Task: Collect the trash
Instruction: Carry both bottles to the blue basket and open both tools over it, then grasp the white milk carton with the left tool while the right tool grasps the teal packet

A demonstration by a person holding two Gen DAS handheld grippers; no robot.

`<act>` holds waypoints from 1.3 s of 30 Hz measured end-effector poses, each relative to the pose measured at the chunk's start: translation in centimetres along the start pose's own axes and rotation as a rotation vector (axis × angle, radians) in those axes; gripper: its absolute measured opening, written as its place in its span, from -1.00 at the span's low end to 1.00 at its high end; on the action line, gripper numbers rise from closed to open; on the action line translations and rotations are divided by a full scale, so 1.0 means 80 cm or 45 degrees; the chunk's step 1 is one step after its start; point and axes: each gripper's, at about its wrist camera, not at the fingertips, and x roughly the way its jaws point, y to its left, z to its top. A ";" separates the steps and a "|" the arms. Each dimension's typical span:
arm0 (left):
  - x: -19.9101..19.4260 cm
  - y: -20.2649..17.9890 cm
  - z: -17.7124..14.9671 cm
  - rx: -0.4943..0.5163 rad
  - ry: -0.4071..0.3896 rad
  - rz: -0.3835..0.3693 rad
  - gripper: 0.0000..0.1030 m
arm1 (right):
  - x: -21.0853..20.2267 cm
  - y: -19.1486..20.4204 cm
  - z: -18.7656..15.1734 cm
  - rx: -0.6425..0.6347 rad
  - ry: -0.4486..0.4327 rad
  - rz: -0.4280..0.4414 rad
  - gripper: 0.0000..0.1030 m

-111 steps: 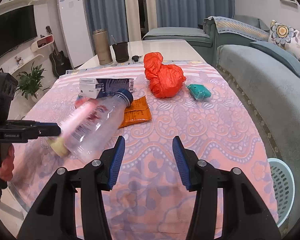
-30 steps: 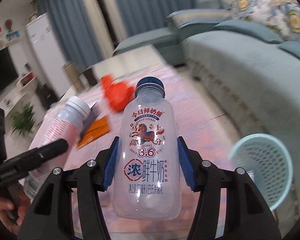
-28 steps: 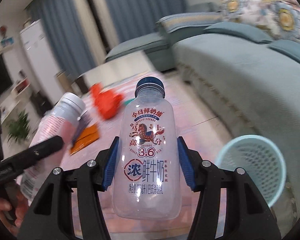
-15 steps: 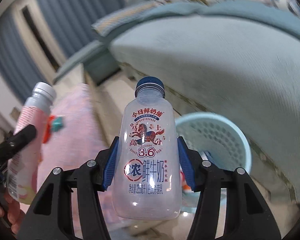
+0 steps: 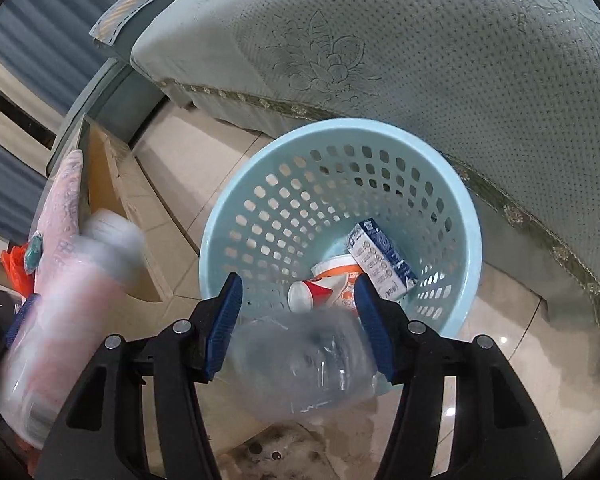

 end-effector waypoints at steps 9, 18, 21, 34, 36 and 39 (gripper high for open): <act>-0.021 -0.008 -0.003 0.048 -0.032 -0.007 0.27 | -0.034 0.018 0.009 -0.051 -0.090 0.006 0.08; -0.104 0.016 0.006 0.017 -0.188 0.037 0.27 | -0.089 0.092 -0.001 -0.235 -0.242 0.151 0.08; -0.152 0.037 0.009 -0.012 -0.278 0.090 0.34 | -0.108 0.130 -0.013 -0.341 -0.304 0.200 0.08; -0.309 0.211 -0.028 -0.180 -0.441 0.814 0.71 | -0.096 0.348 -0.088 -0.928 -0.365 0.268 0.08; -0.310 0.238 -0.029 -0.229 -0.407 0.805 0.71 | -0.084 0.378 -0.091 -0.989 -0.336 0.286 0.08; -0.302 0.272 -0.028 -0.286 -0.356 0.796 0.71 | -0.060 0.414 -0.089 -1.039 -0.282 0.302 0.08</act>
